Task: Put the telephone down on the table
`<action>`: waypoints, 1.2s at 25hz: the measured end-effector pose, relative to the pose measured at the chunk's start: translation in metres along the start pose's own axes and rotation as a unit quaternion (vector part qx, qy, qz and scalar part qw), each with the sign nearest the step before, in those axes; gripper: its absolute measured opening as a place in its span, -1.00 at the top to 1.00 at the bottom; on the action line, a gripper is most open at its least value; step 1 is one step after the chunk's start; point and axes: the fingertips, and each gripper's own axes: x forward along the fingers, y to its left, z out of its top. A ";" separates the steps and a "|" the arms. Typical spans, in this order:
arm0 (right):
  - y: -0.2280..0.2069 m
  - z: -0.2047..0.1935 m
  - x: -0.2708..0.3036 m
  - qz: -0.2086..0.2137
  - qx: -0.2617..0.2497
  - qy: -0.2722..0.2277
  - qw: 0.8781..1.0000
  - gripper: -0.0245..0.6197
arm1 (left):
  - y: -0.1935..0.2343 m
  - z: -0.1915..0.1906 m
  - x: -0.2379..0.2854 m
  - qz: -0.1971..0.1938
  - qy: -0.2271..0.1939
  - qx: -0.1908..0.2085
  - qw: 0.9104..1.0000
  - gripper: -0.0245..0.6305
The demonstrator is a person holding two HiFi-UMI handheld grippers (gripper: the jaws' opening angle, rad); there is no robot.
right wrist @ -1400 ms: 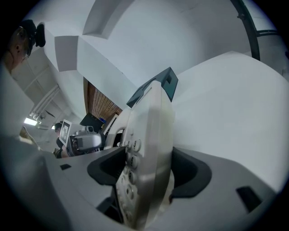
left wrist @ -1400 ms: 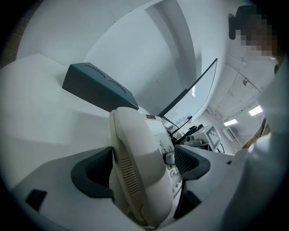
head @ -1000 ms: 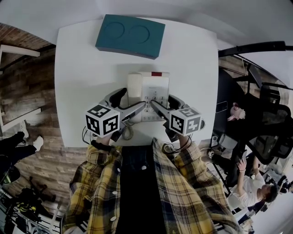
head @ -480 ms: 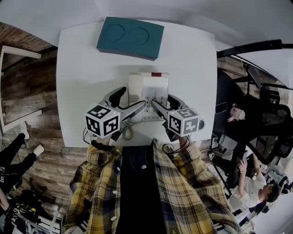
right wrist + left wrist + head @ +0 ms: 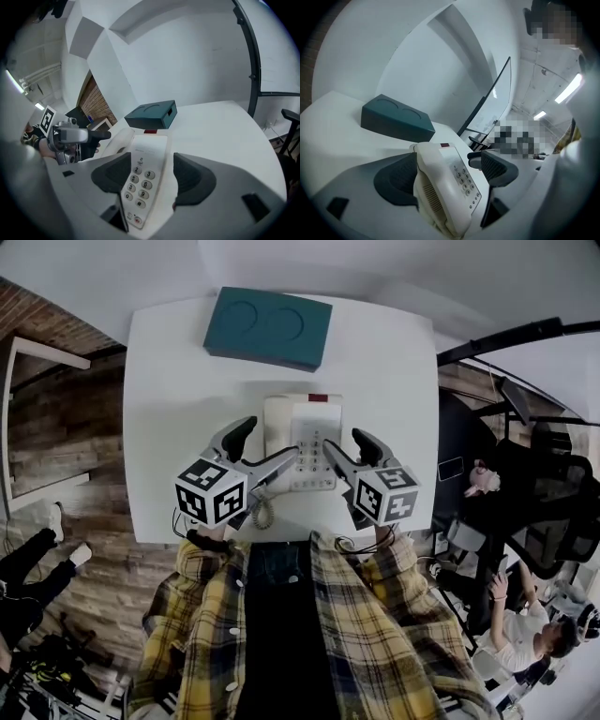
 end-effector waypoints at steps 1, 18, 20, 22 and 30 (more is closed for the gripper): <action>0.002 0.005 -0.004 -0.001 -0.010 -0.007 1.000 0.01 | -0.003 0.005 -0.002 0.002 -0.005 0.006 1.000 -0.42; 0.087 0.117 -0.064 0.024 -0.167 -0.164 0.972 0.28 | -0.062 0.097 -0.053 0.022 -0.116 0.133 0.984 -0.39; 0.096 0.126 -0.073 0.032 -0.178 -0.180 0.967 0.32 | -0.072 0.106 -0.060 0.024 -0.132 0.146 0.980 -0.36; 0.105 0.134 -0.082 0.043 -0.184 -0.198 0.962 0.35 | -0.081 0.114 -0.067 0.029 -0.148 0.161 0.975 -0.28; 0.140 0.153 -0.115 0.072 -0.206 -0.245 0.945 0.47 | -0.100 0.131 -0.083 0.055 -0.183 0.210 0.959 0.63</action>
